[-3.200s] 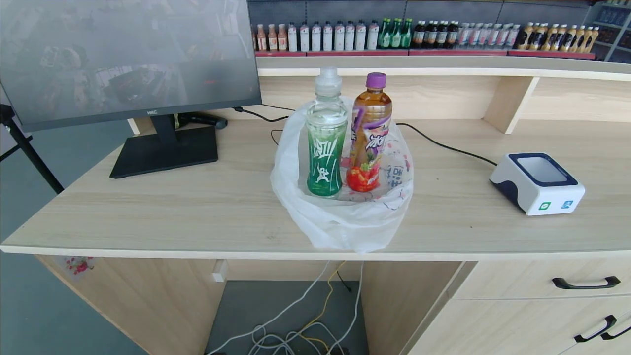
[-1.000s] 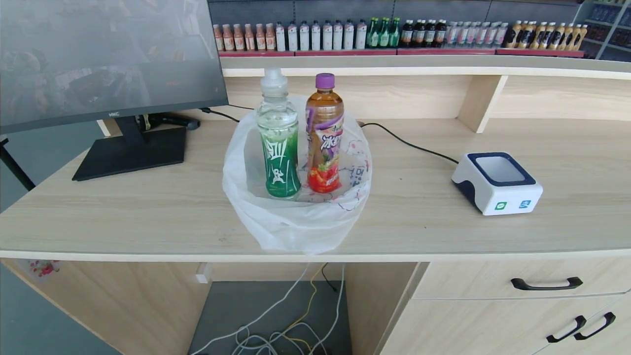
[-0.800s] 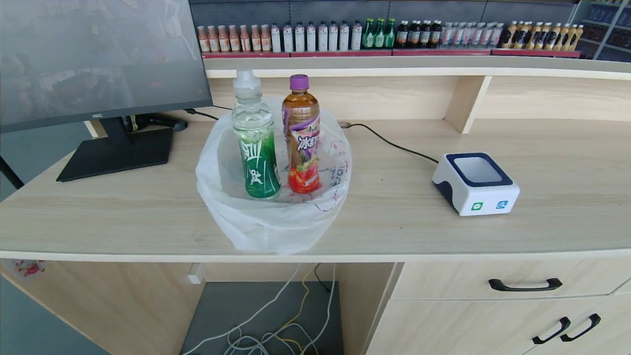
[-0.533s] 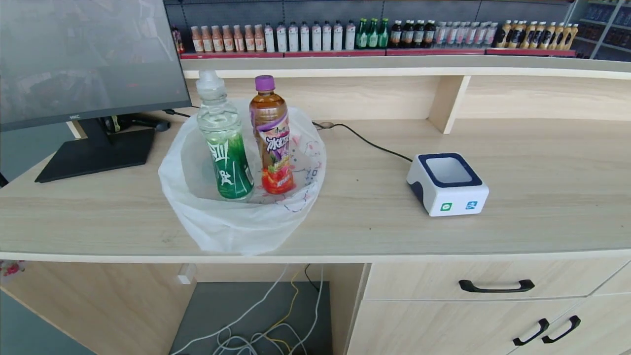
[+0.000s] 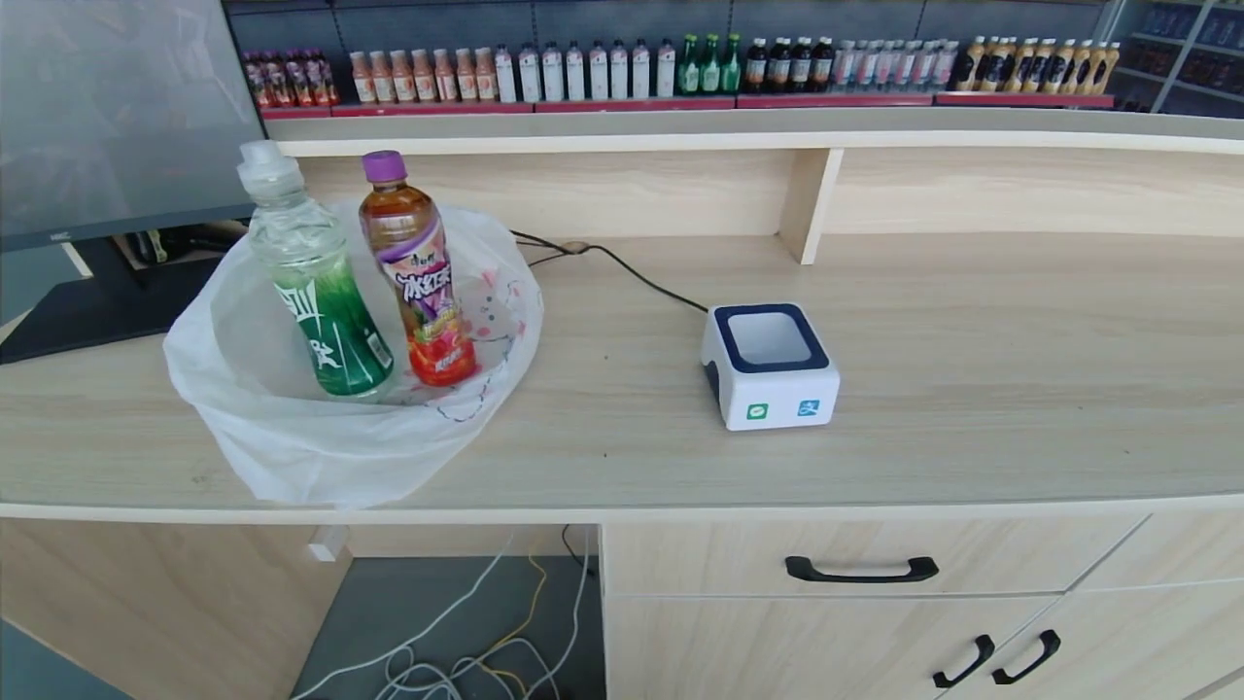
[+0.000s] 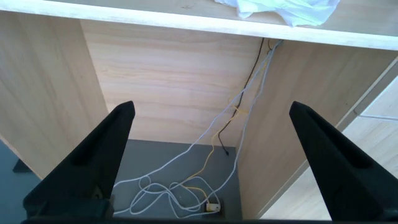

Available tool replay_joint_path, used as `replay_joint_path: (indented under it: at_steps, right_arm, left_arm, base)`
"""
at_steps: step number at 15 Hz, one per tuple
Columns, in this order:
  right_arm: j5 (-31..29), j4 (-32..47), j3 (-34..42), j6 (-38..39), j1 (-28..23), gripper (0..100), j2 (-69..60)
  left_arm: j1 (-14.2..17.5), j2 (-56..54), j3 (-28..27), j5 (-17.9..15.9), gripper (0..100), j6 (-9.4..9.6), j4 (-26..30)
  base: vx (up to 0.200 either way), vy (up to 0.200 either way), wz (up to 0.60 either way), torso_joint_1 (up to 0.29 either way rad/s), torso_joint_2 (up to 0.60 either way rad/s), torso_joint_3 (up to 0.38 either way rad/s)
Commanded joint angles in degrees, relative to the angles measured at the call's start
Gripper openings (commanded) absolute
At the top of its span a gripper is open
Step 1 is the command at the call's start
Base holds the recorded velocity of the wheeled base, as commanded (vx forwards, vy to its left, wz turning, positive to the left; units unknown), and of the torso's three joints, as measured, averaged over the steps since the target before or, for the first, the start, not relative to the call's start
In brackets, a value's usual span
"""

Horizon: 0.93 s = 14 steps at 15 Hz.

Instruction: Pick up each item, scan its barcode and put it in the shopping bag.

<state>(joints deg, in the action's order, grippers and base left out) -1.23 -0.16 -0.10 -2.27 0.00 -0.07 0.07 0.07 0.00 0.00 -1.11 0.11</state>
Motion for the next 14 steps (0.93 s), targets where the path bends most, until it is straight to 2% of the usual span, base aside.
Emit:
replay_joint_path:
  at_steps: [1,3,14]
  right_arm:
    - [-0.1,0.0,0.0,0.0,0.0,100,0.1]
    - [0.0,0.0,0.0,0.0,-0.1,100,0.1]
    - [0.0,0.0,0.0,0.0,0.0,100,0.1]
  left_arm:
    - [0.0,0.0,0.0,0.0,100,-0.03,0.0]
    - [0.0,0.0,0.0,0.0,100,0.05,0.0]
    - [0.0,0.0,0.0,0.0,100,0.41,0.0]
  base:
    - [0.000,-0.200,0.00,0.007,-0.01,-0.002]
    - [0.000,-0.200,0.00,0.000,0.00,0.005]
    - [0.000,0.000,0.00,0.000,0.00,0.000]
